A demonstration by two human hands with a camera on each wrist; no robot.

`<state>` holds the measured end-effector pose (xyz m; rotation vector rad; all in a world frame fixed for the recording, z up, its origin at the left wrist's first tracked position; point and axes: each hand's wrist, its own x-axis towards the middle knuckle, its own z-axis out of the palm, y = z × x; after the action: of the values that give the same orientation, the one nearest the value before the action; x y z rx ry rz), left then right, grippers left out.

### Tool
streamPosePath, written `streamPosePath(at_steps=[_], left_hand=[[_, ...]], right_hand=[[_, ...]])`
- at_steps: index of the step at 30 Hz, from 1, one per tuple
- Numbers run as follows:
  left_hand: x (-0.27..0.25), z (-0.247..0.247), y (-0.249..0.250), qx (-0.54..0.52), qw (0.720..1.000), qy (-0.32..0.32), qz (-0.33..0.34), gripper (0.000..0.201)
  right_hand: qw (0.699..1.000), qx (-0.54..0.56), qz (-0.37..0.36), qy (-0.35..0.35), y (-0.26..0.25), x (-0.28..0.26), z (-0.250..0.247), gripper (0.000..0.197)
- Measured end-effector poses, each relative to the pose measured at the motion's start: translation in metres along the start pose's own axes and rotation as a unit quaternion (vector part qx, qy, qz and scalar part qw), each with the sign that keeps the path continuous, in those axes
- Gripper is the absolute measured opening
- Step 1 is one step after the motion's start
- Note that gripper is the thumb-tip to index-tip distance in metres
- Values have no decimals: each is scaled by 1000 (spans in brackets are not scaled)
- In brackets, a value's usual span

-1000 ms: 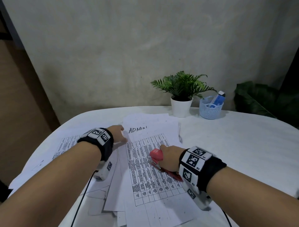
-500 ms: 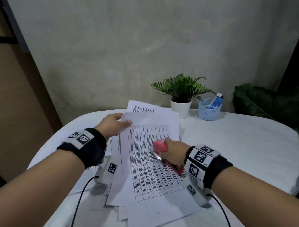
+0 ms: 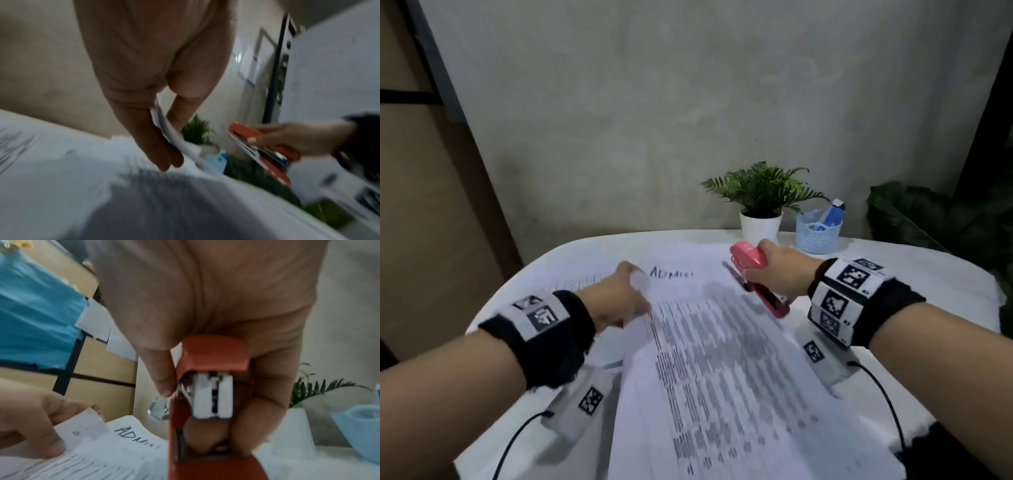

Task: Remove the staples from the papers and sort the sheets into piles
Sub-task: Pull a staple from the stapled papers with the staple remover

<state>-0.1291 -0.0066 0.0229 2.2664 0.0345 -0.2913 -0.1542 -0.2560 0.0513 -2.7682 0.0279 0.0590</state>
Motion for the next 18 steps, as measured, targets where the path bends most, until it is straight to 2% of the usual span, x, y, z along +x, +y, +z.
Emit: streamPosePath(at_steps=[3, 5, 8, 9, 11, 12, 13, 15, 18], left_hand=[[-2, 25, -17, 86, 995, -40, -31, 59], [0, 28, -22, 177, 981, -64, -41, 69], [-1, 17, -19, 261, 956, -126, -46, 87], [0, 11, -17, 320, 938, -126, -36, 97], [5, 3, -10, 477, 877, -65, 18, 115], [8, 2, -4, 522, 851, -40, 49, 114], [11, 4, 2, 542, 837, -34, 72, 107], [16, 10, 15, 552, 825, -70, 102, 83], [18, 34, 26, 521, 828, -154, 141, 61]], right_hand=[[995, -32, 18, -89, 0, -3, 25, 43], [990, -71, 23, -119, -2, -5, 39, 44], [976, -154, -2, -156, -9, -8, 46, 40], [971, -170, -9, -167, -12, -8, 46, 39], [963, -201, -29, -177, -15, -5, 46, 40], [958, -218, -42, -181, -16, -2, 46, 36], [953, -236, -53, -184, -16, 0, 47, 29], [945, -256, -59, -195, -17, 5, 50, 18], [944, -257, -55, -200, -21, 14, 55, 21]])
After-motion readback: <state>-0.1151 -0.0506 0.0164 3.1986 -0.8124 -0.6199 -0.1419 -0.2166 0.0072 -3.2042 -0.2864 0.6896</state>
